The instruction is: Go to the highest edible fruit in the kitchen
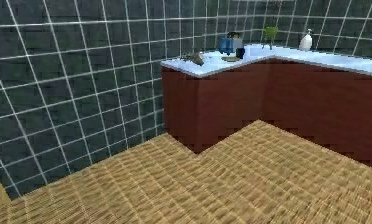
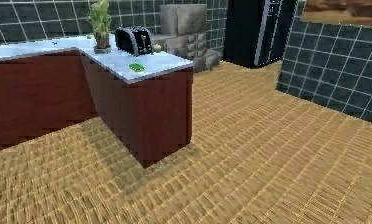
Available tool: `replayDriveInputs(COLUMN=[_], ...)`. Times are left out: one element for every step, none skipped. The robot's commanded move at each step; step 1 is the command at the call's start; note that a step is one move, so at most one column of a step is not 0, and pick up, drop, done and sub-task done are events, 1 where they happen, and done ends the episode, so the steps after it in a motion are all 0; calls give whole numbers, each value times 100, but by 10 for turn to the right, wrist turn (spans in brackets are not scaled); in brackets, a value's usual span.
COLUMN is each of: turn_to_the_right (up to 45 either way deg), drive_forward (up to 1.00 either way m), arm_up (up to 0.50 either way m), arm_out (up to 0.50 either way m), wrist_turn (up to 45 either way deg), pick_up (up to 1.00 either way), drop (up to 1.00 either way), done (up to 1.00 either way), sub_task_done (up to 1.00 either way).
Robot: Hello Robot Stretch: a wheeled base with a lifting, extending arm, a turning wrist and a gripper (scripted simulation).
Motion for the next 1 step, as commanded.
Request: replayDriveInputs(turn_to_the_right=[0], drive_forward=[100], arm_up=[0], arm_out=[0], wrist_turn=[0], pick_up=[0], drop=[0], done=[0], sub_task_done=[0])
